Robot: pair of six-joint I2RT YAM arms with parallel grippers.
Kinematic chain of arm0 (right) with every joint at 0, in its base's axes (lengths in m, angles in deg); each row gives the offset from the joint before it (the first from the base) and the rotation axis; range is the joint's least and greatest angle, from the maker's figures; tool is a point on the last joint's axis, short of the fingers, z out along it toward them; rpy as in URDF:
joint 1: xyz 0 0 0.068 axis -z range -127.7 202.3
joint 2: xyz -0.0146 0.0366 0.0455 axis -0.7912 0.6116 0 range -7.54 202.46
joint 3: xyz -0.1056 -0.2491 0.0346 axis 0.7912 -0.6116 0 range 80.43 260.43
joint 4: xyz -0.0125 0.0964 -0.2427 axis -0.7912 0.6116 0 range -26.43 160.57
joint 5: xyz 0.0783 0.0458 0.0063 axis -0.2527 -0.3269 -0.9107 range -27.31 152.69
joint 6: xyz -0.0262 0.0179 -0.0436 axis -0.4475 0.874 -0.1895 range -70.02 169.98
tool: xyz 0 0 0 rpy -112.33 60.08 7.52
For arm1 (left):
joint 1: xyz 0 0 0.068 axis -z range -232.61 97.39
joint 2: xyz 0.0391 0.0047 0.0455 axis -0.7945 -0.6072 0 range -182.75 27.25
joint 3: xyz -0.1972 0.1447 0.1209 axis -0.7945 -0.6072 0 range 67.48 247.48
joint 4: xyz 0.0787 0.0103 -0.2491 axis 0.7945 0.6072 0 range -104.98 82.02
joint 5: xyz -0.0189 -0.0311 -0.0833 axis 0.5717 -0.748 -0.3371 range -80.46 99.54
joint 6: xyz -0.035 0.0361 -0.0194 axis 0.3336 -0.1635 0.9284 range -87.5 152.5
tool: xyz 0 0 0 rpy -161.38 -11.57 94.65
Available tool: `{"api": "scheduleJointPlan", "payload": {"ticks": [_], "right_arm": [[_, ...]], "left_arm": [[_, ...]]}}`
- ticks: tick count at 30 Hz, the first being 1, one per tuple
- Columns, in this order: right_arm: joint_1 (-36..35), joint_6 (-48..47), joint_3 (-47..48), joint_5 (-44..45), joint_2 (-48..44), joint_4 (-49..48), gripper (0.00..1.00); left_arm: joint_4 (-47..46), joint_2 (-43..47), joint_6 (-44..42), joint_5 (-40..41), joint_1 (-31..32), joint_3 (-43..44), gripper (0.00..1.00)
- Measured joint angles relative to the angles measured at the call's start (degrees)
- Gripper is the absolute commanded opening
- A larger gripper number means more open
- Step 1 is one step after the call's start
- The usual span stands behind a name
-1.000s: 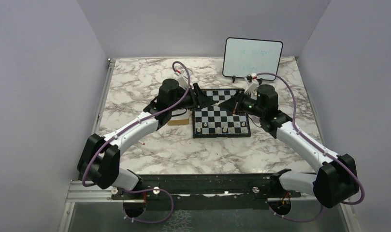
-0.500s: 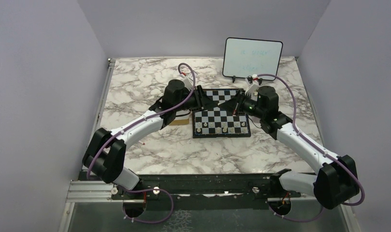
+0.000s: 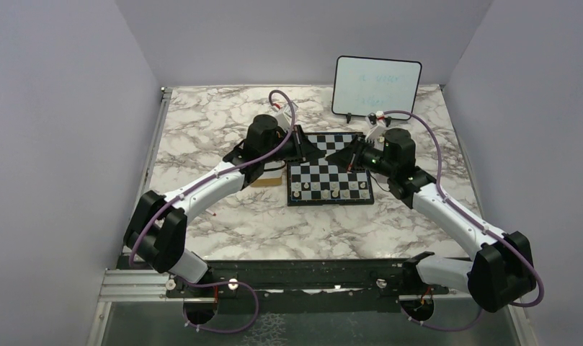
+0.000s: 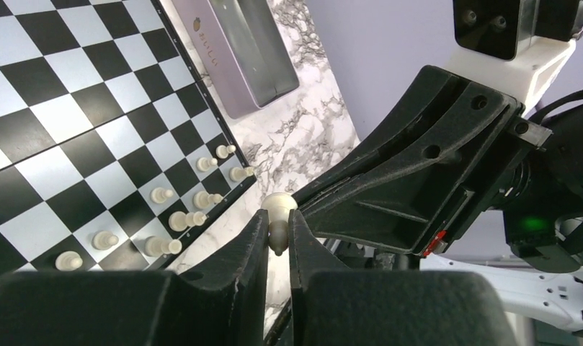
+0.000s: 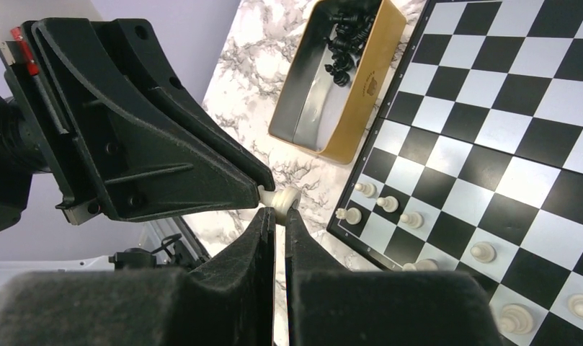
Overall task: Set up the chess pieces on the board
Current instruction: Place the chess piece on the chessboard.
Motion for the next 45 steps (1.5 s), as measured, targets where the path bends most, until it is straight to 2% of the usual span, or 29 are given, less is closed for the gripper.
{"api": "scheduleJointPlan", "payload": {"ticks": [4, 9, 13, 16, 18, 19, 20, 32, 45], "right_arm": [[0.0, -0.5, 0.0, 0.0, 0.0, 0.0, 0.20], [0.0, -1.4, 0.0, 0.0, -0.3, 0.6, 0.40], [0.0, -2.4, 0.0, 0.5, -2.1, 1.9, 0.48], [0.0, -3.5, 0.0, 1.6, -4.4, 3.2, 0.59], [0.0, -4.5, -0.5, 2.4, -6.3, 3.5, 0.74], [0.0, -4.9, -1.0, 2.8, -7.3, 3.6, 0.90], [0.0, -5.4, -1.5, 3.1, -8.3, 3.8, 0.99], [-0.1, -9.6, -3.5, 9.8, -17.1, 11.4, 1.00], [-0.1, -10.6, -5.0, 16.6, -24.9, 16.9, 1.00]], "left_arm": [[2.3, 0.0, -2.6, 1.4, 0.5, 1.2, 0.07], [6.1, 0.0, -6.6, 3.8, 1.3, 3.0, 0.07], [9.9, 0.1, -9.8, 6.3, 1.7, 3.7, 0.07], [13.2, 0.3, -12.6, 8.2, 2.1, 3.8, 0.07], [15.9, 0.5, -14.3, 8.9, 2.3, 4.0, 0.07], [17.7, 0.6, -15.4, 9.7, 2.6, 4.5, 0.07], [19.1, 0.6, -16.2, 10.3, 3.0, 4.9, 0.07], [35.5, -2.6, -24.1, 20.5, 12.0, 12.6, 0.07], [42.6, -13.6, -26.3, 26.2, 13.7, 15.8, 0.10]]}}
